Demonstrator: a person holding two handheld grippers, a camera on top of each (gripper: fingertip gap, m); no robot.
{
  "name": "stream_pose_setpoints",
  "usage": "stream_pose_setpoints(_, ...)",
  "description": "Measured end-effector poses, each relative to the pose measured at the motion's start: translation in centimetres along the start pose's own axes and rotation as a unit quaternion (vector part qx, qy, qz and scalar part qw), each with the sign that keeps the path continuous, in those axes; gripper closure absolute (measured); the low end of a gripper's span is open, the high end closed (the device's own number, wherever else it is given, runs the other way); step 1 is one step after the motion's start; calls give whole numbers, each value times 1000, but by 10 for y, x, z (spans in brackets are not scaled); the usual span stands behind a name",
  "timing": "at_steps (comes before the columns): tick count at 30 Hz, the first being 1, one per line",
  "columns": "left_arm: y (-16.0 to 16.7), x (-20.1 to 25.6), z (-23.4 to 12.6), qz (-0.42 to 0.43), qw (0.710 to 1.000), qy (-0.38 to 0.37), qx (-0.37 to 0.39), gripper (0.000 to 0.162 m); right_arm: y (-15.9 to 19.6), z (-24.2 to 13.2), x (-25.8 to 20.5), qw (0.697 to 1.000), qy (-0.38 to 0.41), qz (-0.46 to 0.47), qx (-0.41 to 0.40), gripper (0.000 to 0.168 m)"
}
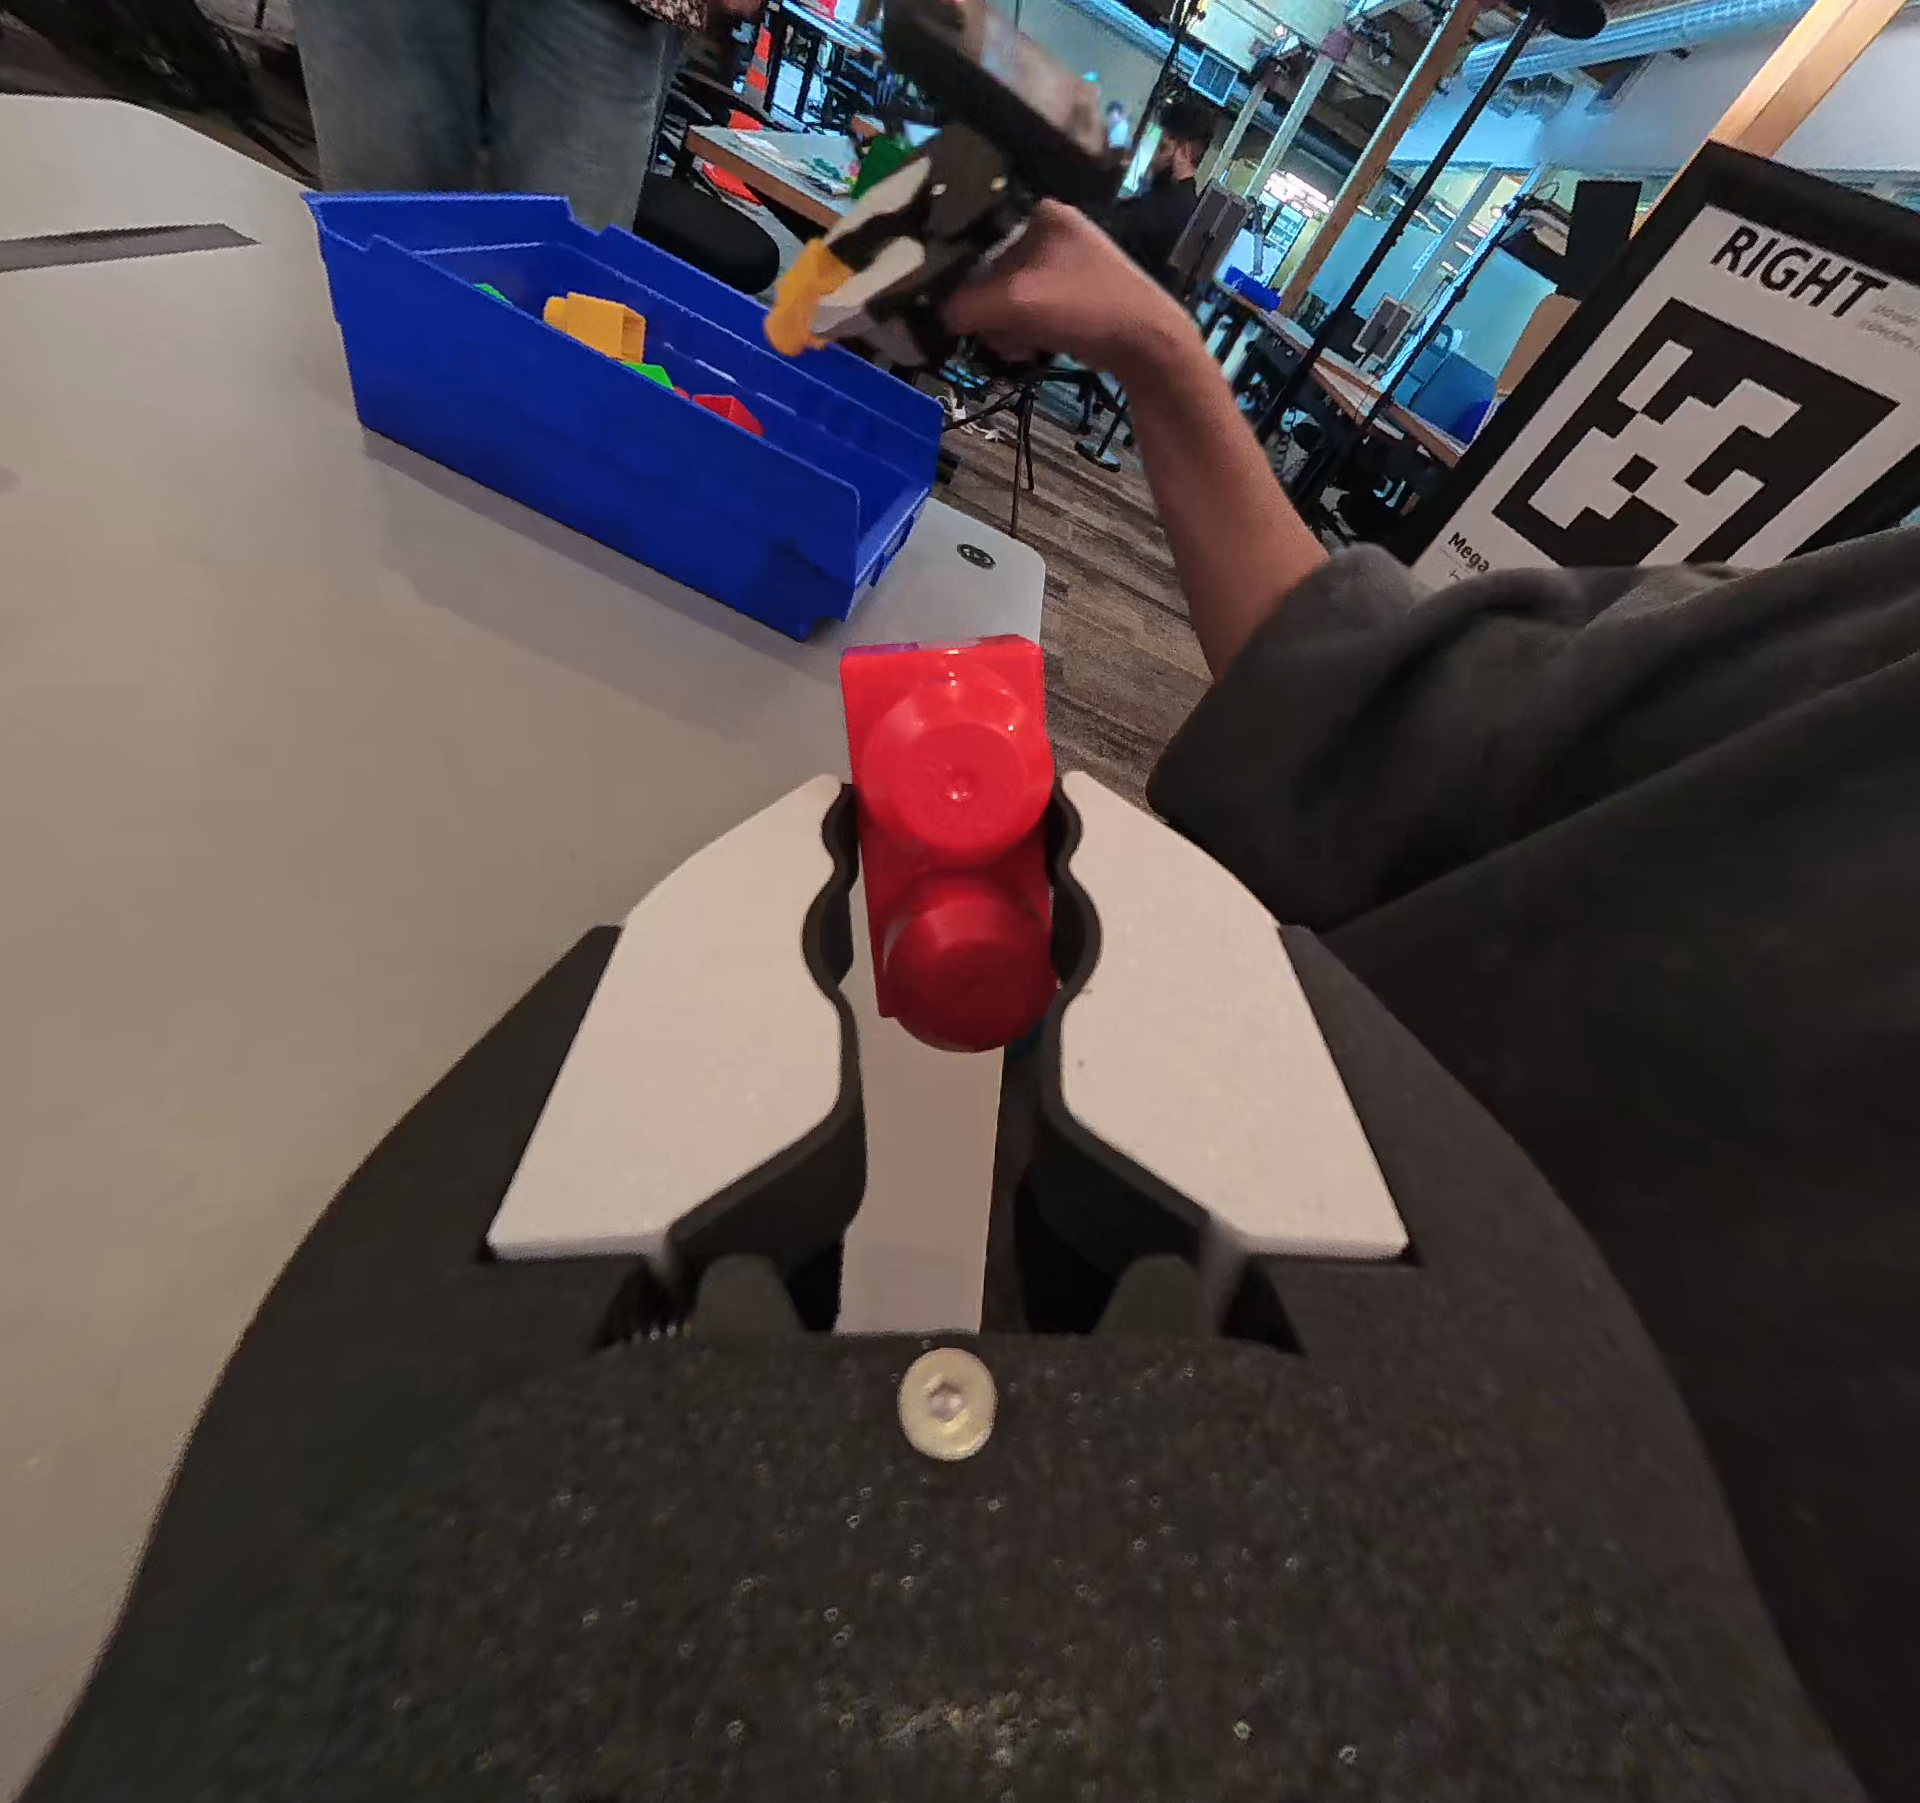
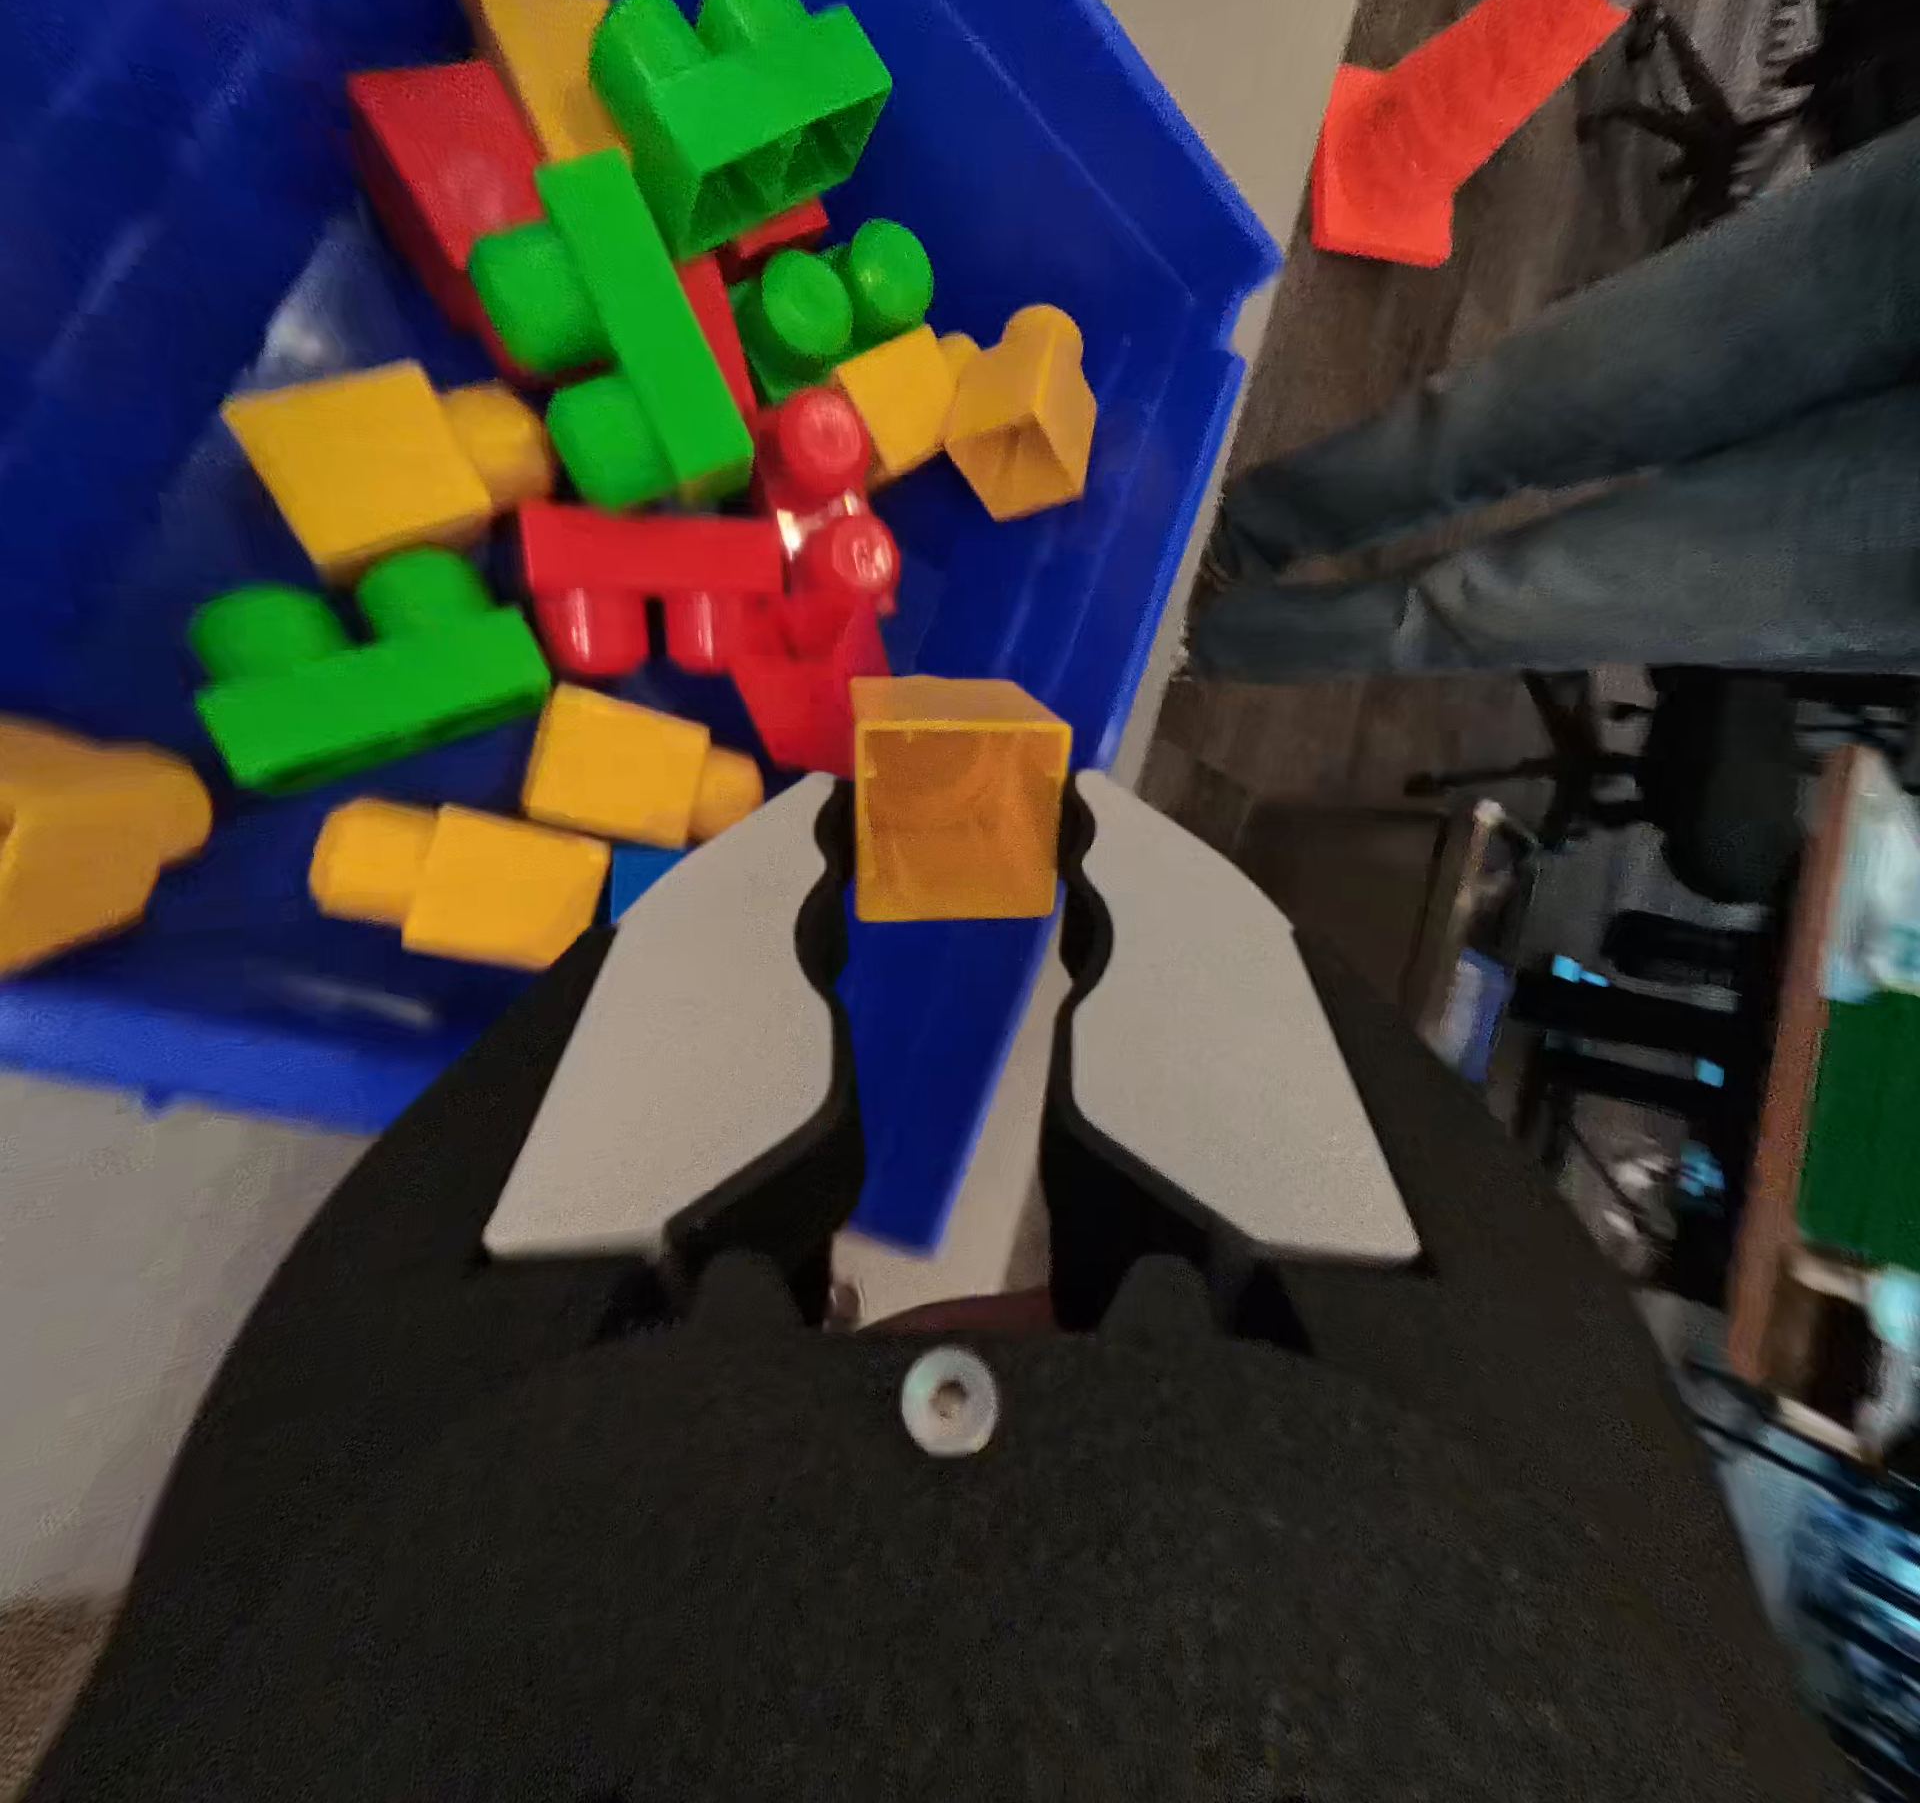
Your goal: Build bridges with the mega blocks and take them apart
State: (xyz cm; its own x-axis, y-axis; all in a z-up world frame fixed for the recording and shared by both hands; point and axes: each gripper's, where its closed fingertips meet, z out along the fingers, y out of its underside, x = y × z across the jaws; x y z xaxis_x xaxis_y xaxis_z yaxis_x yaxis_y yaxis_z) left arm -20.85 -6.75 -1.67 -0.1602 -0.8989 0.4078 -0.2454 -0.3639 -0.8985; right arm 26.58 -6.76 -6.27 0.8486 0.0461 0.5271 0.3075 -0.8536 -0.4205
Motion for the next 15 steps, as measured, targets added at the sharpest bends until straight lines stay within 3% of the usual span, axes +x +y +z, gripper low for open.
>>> stream_pose_setpoints(4, 0, -1, 3, -10, 1000, 6, -2, 128, -9, 57, 10, 999, 4, -22, -35, 131)
stream_pose_setpoints(8, 2, -2, 4, -11, 1000, 1, -7, 128, -11, 90, 2, 994, -3, -76, -84, 130)
stream_pose_setpoints(15, 7, -4, 2, -14, 1000, -3, -16, 128, -21, 110, 4, 993, -26, -34, -114, 126)
